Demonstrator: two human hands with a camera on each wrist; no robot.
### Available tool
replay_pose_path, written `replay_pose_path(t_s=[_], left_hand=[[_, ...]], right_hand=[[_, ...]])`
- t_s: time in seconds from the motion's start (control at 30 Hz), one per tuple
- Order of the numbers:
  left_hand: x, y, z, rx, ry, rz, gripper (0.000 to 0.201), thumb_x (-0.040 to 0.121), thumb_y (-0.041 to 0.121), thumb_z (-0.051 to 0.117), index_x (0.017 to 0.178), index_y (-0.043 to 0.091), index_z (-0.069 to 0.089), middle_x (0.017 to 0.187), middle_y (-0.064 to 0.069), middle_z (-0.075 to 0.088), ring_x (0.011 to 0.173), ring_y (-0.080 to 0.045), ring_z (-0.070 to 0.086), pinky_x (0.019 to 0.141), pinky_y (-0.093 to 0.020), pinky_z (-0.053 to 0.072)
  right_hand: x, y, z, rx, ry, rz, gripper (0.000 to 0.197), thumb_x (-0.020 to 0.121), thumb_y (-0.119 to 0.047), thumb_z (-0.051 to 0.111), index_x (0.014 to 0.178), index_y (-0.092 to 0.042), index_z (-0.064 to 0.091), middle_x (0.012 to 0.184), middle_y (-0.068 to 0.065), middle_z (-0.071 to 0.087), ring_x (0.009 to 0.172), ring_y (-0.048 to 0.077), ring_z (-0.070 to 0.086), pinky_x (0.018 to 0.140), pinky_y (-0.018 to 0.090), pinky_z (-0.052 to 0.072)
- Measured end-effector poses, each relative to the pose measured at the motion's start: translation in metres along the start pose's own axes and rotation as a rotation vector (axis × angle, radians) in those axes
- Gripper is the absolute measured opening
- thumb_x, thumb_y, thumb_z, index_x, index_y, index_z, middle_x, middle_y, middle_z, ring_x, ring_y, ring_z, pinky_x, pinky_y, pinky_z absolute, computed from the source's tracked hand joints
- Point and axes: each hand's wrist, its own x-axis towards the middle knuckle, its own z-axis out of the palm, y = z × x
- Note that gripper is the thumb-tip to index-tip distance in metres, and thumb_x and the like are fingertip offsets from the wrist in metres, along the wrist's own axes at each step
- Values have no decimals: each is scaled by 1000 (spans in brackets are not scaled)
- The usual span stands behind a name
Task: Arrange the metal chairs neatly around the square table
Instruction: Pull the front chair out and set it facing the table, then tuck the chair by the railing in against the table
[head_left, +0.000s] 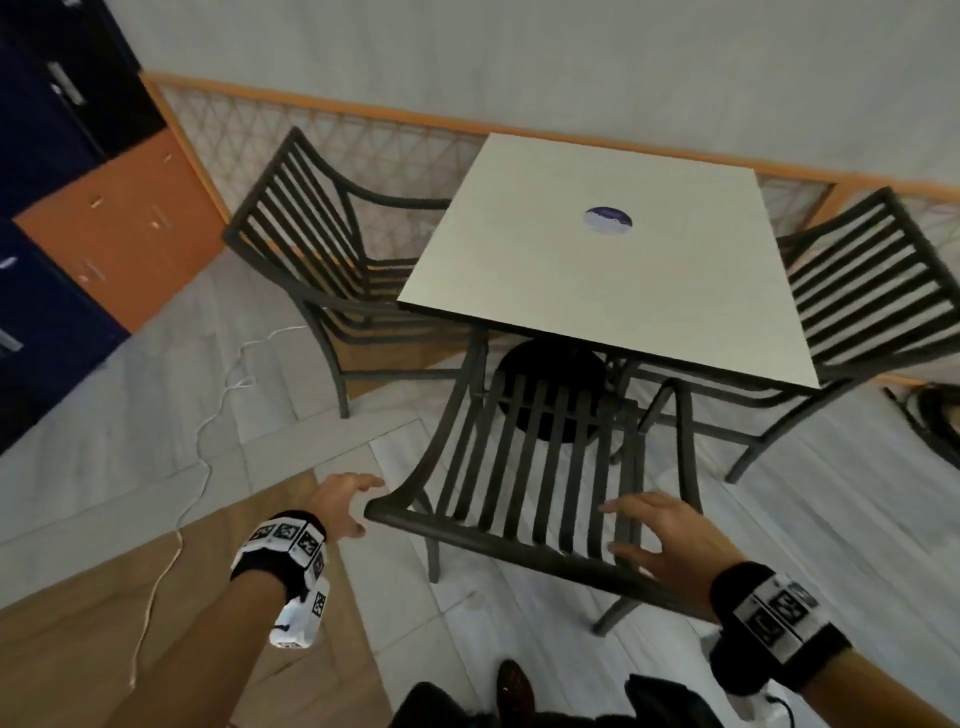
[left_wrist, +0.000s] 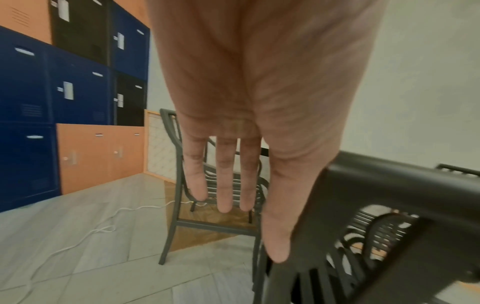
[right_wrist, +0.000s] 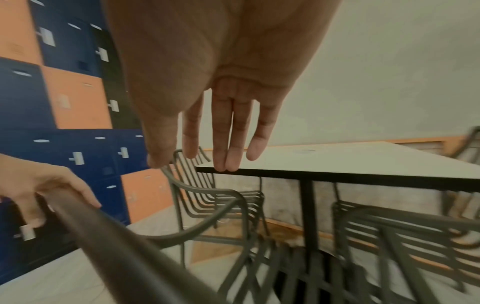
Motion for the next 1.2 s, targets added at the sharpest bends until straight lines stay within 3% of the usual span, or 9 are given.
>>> replay_pose_path(t_s=[0.17,0.27,0.37,0.53,0.67,0.9,1.03,1.1,1.2], left_hand=[[-10,-62,-8,-76,53,-122,70,75,-1,67,137,20,41,136,-10,52,124,-21,50,100,-26,42],[-19,-107,-20,-142,89,-183,63,81,-3,58,137,20,40,137,-9,52,127,-24,48,105,-32,41],[-23,-156,-44,-149,130,-196,54,86,2,52,136,18,40,135,-10,54,126,-26,49,106,-33,39],[-12,-242,-120,-153,234,-200,41,89,9,51,128,22,50,121,-9,62,110,-24,57,98,-34,46],[7,-298,-196,-173,306,-116,35,91,9,52,125,17,53,112,-11,64,98,-23,59,89,-27,45],[81,-355,-326,-150,384,2,30,91,11,52,120,15,55,97,-4,62,94,-27,62,84,-34,49],[158,-364,-392,-41,374,79,30,93,10,48,122,14,54,104,-10,64,96,-28,62,83,-35,49],[201,-365,-421,27,354,109,32,93,11,47,125,15,52,109,-11,64,100,-29,61,85,-35,49],[266,-362,-460,100,323,147,37,93,12,47,130,14,47,118,-12,61,107,-29,58,90,-38,48]], right_hand=[[83,-62,-1,-55,-25,-248,33,90,-39,52,122,-36,46,126,-7,55,114,10,50,96,28,44],[131,-106,5,-43,-46,-313,31,91,-37,50,122,-35,47,125,-7,54,111,11,51,91,26,44],[176,-159,16,-22,-63,-350,30,91,-35,50,121,-33,48,125,-5,55,113,13,50,94,27,43],[251,-250,38,4,-71,-339,30,90,-32,50,120,-30,48,124,0,55,107,18,54,92,29,43],[309,-317,48,55,-53,-305,30,90,-30,51,120,-28,49,125,2,56,110,22,54,90,30,44],[414,-397,48,146,2,-244,32,89,-28,52,121,-26,48,120,3,59,106,22,55,88,35,48],[482,-426,37,194,19,-209,38,87,-26,55,123,-28,43,108,8,64,100,24,58,83,40,51],[523,-435,30,214,26,-199,41,85,-27,56,123,-30,39,109,10,63,99,27,60,82,46,53],[587,-448,12,200,58,-166,45,86,-26,56,127,-25,37,112,12,60,97,31,59,80,45,53]])
